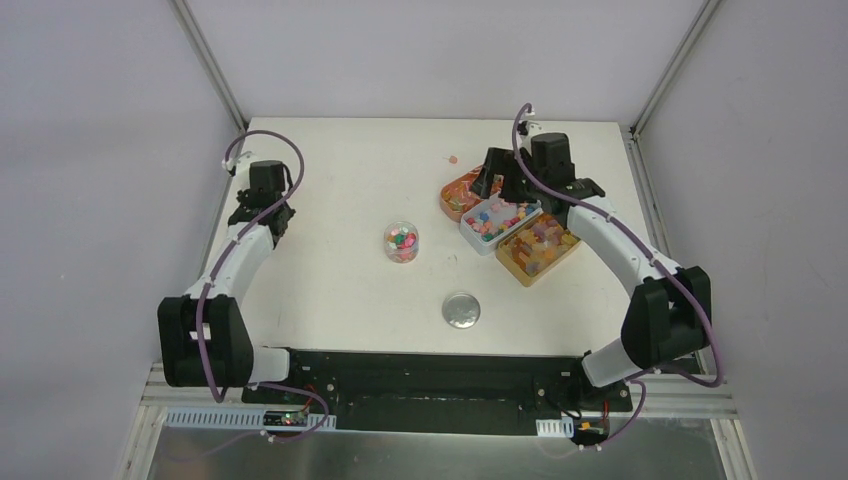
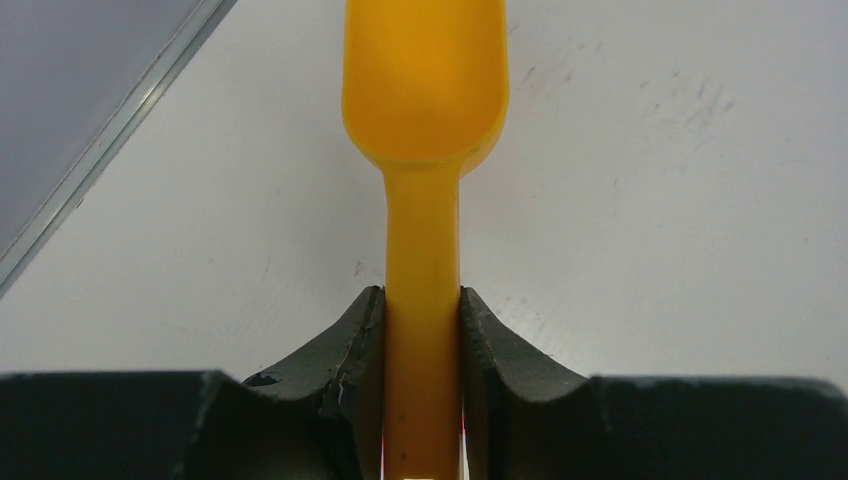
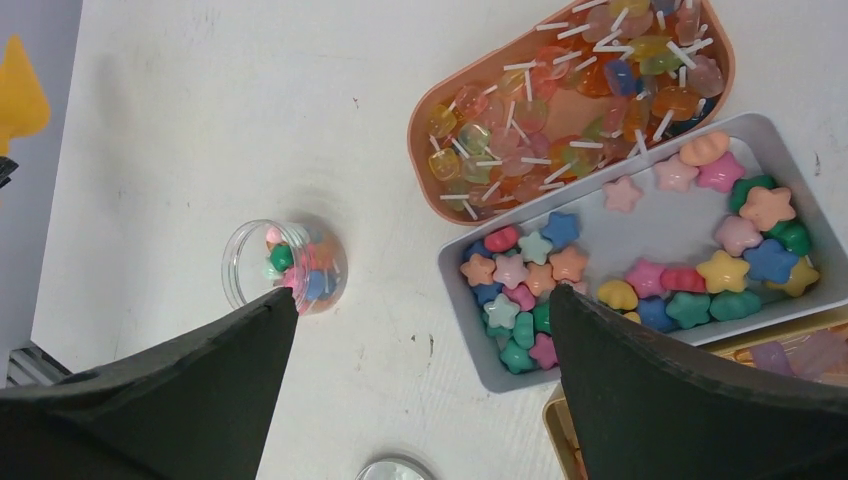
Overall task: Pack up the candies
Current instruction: Place the spatula at the center of the board.
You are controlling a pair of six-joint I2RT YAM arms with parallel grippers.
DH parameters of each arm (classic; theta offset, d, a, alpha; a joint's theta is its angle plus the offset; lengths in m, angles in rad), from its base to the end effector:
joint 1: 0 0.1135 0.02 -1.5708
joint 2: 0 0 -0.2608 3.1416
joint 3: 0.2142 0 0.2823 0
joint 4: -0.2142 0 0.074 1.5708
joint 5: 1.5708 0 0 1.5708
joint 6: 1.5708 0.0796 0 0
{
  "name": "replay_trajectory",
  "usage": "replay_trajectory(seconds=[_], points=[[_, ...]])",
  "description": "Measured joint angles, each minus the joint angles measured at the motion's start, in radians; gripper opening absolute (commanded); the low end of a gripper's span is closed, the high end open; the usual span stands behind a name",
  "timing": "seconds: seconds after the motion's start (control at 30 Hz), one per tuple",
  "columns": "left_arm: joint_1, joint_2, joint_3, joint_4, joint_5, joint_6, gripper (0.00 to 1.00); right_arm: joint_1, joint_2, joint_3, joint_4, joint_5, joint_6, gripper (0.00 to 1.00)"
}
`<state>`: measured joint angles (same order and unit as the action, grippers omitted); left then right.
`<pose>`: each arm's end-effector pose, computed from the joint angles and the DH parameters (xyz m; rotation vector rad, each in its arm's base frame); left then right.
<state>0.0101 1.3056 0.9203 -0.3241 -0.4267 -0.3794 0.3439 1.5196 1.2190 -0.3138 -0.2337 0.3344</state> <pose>0.3406 0.0364 0.2217 -0.6433 2.1250 0.2841 0.3813 0.1561 0.2623 -0.1465 2.2336 0.6326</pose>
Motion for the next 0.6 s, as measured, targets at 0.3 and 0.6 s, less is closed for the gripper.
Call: replay_trajectory(seconds=[0.3, 0.6], points=[[0.004, 0.118, -0.013, 0.038, -0.040, -0.185, 0.00, 0.150, -0.069, -0.020, -0.050, 0.111, -0.017, 1.00], [0.004, 0.192, -0.044, 0.042, -0.041, -0.283, 0.16, 0.319, -0.170, -0.177, -0.024, 0.167, -0.049, 1.00]])
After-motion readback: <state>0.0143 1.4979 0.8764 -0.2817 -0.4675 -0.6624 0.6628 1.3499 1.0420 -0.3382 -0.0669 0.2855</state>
